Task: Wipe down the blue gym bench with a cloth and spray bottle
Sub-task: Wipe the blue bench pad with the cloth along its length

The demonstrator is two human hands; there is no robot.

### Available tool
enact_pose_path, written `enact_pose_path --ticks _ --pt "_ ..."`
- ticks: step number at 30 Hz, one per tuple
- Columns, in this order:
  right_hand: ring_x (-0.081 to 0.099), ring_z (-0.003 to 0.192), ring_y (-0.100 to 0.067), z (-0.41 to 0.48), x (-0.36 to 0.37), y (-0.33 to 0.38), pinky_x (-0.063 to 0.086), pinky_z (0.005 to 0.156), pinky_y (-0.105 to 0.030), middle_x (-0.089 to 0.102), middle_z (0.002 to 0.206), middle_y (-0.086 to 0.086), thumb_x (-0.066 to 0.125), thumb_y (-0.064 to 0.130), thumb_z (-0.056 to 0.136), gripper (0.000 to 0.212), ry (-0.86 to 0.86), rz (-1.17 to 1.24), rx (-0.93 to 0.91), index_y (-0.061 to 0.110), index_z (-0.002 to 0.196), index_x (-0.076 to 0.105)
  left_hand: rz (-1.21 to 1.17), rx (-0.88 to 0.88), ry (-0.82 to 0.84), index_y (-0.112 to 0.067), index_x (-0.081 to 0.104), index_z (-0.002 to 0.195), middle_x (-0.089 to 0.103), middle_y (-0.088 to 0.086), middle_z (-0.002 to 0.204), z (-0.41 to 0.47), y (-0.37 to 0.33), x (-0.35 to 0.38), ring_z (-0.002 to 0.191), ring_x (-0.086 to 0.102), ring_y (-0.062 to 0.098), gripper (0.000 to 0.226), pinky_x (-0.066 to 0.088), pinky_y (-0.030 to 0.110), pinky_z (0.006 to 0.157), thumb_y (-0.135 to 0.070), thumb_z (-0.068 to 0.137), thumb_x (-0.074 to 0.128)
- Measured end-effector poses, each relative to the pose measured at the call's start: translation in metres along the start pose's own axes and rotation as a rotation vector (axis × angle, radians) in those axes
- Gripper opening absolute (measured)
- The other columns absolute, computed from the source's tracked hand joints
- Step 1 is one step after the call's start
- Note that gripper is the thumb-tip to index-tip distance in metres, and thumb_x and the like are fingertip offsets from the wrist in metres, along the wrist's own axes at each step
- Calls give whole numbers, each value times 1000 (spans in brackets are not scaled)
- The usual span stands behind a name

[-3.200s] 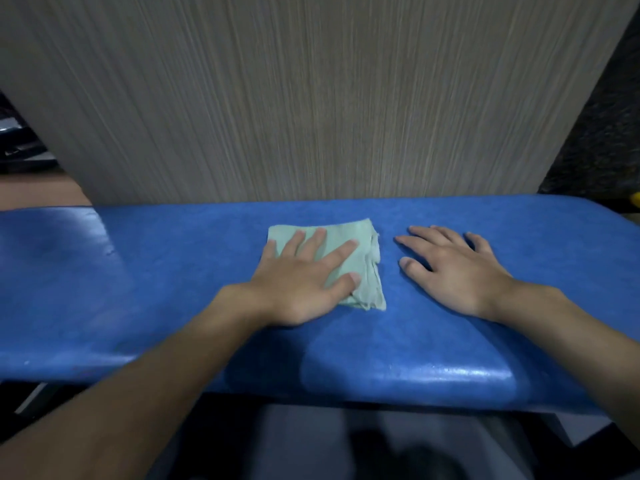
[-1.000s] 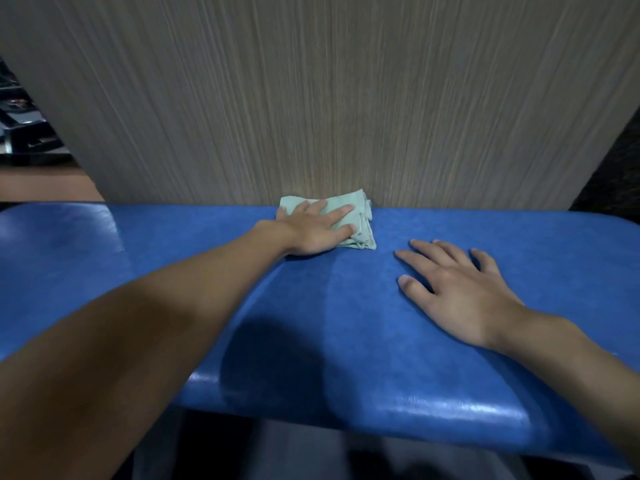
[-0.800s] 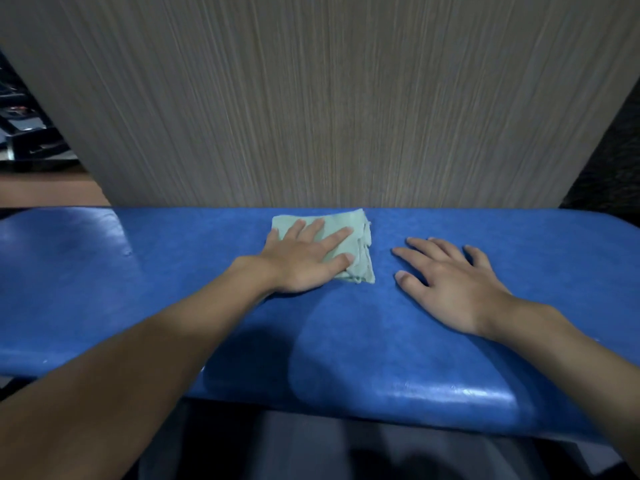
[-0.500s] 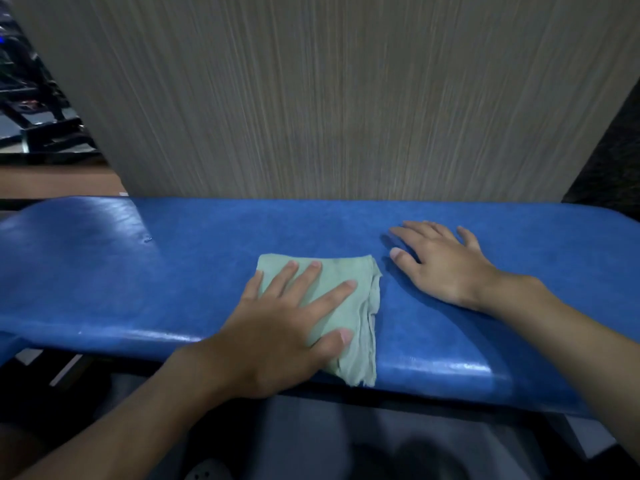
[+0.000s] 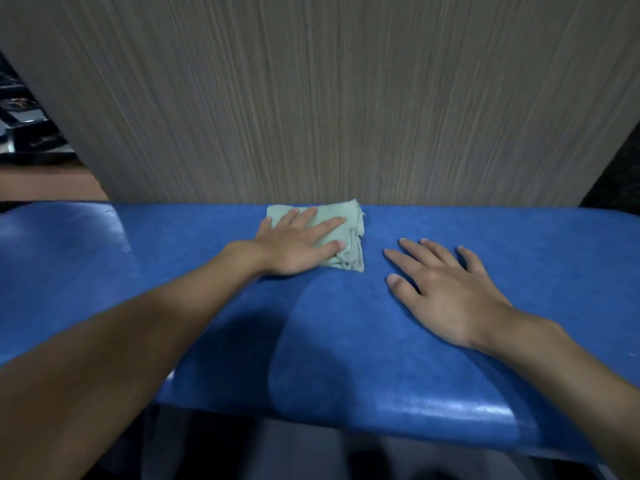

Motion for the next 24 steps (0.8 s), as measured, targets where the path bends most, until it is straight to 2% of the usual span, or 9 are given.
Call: enact_pose_path --ticks 5,10,17,21,24 --pt "-6 150 -6 0 -2 -1 -5 121 -45 1 164 18 14 58 98 58 -2 20 14 43 154 13 -33 -32 21 -65 2 146 0 -9 167 43 9 -11 153 -4 21 61 -4 58 118 -81 87 13" --pt "-1 149 -4 1 -4 -1 -3 121 -42 7 163 20 19 58 97 56 -20 52 31 45 152 19 -34 -7 18 -62 -1 148 -5 -7 167 25 4 -8 153 -8 21 60 -7 57 119 -77 91 12" --pt "9 148 -5 0 -7 3 2 121 -43 16 161 18 26 55 98 53 -36 39 51 44 150 27 10 115 2 -62 -9 146 -13 -7 166 -80 -6 13 152 -14 21 60 -7 57 119 -74 90 9" --pt "19 146 -12 4 -14 12 7 117 -49 27 159 11 33 47 99 49 -48 -11 71 37 148 35 51 134 -47 -63 -18 143 -13 -7 166 -151 -14 22 152 -13 21 75 -3 57 119 -80 71 -7" --pt "18 147 -13 8 -17 22 6 119 -51 27 159 10 33 46 101 50 -77 53 57 34 149 33 47 135 -101 -63 -20 142 -12 -6 166 -179 -15 26 152 -12 21 75 -1 57 119 -77 70 -8"
Point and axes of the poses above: each hand's wrist, its own z-axis towards the middle knuckle, its own x-axis out of the palm, y = z × x, the point moved 5 cm from there along z, towards the middle knuckle
